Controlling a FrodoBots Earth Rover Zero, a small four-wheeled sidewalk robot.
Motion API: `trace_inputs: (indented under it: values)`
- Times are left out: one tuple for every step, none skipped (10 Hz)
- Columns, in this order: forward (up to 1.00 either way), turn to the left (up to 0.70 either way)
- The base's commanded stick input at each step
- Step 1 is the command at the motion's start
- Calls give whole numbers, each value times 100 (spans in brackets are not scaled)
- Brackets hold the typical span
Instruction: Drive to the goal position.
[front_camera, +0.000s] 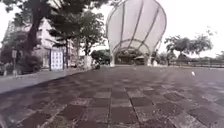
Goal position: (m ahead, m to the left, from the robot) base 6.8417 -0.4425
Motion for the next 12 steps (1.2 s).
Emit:
trace_inputs:
  values:
    - [100, 0]
    - [100, 0]
    - [100, 0]
    - [100, 0]
    - [100, 0]
    - [100, 0]
    - [100, 0]
    - [100, 0]
    - [100, 0]
    - [100, 0]
    - [100, 0]
    - [100, 0]
